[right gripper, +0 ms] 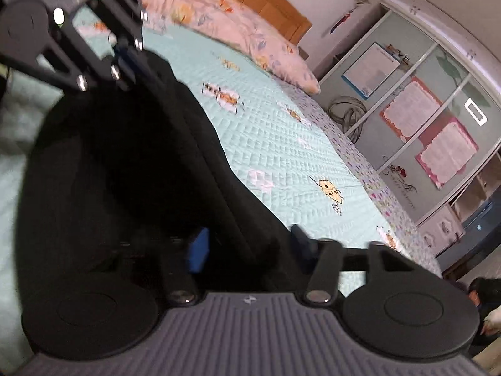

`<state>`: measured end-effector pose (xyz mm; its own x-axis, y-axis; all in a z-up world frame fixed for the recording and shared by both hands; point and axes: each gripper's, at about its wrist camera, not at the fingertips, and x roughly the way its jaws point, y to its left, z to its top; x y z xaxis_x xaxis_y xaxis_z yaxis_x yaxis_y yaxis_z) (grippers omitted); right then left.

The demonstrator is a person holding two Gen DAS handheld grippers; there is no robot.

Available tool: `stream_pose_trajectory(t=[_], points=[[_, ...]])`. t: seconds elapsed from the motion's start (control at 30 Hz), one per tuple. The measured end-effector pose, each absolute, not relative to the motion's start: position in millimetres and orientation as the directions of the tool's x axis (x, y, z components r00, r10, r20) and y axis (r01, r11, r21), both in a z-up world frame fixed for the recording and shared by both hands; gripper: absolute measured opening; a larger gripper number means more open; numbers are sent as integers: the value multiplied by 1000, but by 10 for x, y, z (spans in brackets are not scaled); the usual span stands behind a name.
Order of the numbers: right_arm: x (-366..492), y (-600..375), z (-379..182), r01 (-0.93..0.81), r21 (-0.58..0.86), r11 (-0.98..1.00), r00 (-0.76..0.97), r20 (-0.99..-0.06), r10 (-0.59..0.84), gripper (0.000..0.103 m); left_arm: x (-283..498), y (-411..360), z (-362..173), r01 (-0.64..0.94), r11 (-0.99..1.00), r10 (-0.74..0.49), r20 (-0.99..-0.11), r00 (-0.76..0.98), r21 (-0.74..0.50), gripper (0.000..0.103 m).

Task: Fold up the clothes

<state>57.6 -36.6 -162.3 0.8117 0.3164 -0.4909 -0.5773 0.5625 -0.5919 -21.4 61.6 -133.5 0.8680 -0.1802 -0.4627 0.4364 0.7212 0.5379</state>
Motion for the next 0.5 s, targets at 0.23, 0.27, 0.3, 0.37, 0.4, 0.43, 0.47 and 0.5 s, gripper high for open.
stream_pose_trajectory(t=[0.23, 0.27, 0.3, 0.37, 0.4, 0.43, 0.47, 0.5], points=[[577, -255, -1391, -540, -604, 586, 838, -450, 308, 3, -348, 624, -1364, 391, 730, -144, -433, 890, 560, 6], [536, -228, -1360, -543, -608, 580, 837, -449, 313, 3, -370, 643, -1362, 380, 733, -135, -427, 894, 564, 6], [487, -194, -1382, -560, -609, 562, 826, -465, 319, 3, -407, 672, -1370, 370, 733, -120, -427, 896, 570, 6], [389, -126, -1427, -592, -612, 525, 803, -496, 329, 3, -480, 733, -1390, 352, 734, -92, -428, 899, 581, 7], [340, -92, -1450, -608, -612, 506, 792, -512, 333, 3, -505, 777, -1416, 354, 737, -81, -445, 892, 576, 8], [291, -59, -1472, -624, -612, 486, 780, -528, 337, 3, -513, 821, -1462, 372, 739, -76, -478, 875, 562, 8], [242, -25, -1495, -639, -611, 467, 768, -543, 341, 3, -523, 847, -1509, 391, 736, -76, -506, 859, 553, 9], [192, 9, -1517, -654, -610, 447, 755, -558, 344, 3, -543, 859, -1556, 404, 729, -74, -523, 849, 552, 9]])
